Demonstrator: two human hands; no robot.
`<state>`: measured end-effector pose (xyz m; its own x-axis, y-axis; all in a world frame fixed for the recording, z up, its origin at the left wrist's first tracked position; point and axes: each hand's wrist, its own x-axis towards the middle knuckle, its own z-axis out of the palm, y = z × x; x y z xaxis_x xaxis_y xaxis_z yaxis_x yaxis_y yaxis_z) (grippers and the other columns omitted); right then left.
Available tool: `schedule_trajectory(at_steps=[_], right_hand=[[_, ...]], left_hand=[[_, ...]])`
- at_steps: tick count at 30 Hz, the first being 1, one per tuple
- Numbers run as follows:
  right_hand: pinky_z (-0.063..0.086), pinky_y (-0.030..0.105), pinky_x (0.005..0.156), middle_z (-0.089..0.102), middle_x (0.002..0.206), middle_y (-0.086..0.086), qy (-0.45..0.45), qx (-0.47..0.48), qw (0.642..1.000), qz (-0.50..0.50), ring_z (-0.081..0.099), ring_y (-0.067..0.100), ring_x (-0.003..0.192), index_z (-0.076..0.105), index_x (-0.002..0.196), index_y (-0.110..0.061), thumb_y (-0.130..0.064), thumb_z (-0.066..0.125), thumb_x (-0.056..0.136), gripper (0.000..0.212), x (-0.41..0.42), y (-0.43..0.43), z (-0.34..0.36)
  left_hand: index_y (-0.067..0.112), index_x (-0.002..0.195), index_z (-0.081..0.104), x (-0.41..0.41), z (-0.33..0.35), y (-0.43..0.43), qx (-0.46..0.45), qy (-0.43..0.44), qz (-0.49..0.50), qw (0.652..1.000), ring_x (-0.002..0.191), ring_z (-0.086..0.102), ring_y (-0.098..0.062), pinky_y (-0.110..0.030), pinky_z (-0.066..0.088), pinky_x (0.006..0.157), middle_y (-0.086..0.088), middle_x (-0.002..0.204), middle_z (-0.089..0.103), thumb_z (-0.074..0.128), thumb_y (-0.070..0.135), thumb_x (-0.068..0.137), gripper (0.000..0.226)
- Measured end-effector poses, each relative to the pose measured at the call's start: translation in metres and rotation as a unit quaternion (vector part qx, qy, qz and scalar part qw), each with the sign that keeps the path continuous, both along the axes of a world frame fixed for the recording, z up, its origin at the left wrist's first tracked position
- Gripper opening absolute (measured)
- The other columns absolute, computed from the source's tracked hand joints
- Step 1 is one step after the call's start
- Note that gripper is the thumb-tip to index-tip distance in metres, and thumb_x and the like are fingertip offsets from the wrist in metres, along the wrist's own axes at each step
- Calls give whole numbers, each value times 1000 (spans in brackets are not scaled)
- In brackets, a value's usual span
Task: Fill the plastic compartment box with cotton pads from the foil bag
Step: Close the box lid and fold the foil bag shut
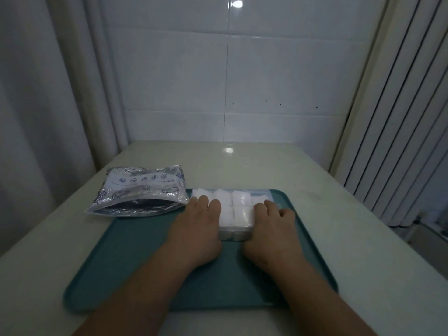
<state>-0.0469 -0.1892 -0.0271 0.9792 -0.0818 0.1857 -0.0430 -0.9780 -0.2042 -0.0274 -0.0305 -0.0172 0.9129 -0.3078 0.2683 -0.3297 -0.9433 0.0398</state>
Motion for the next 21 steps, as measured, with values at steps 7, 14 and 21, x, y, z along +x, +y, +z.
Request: schedule_trajectory(at_steps=[7,14,21], right_hand=[[37,31,93,56,123,-4,14,-2,999,44,49,26,108,56,122,-29,-49,49,82,46,-14,-18,27],[32,32,107,31,156,-12,38,56,996,60,31,25,134,43,141,-42,-47,55,87,56,-10,-33,23],[22,30,114,28,156,-15,34,75,994,70,27,22,139,45,141,-40,-48,57,90,53,-4,-41,20]], left_hand=[[31,111,57,10,6,37,-122,53,-45,990,105,54,-14,-24,38,78,12,114,53,67,45,72,43],[32,122,68,17,6,47,-207,89,-58,973,136,39,-2,-12,23,100,13,139,55,82,51,67,60],[31,127,63,20,1,52,-201,71,-95,973,139,30,4,-10,16,105,14,145,48,78,42,77,53]])
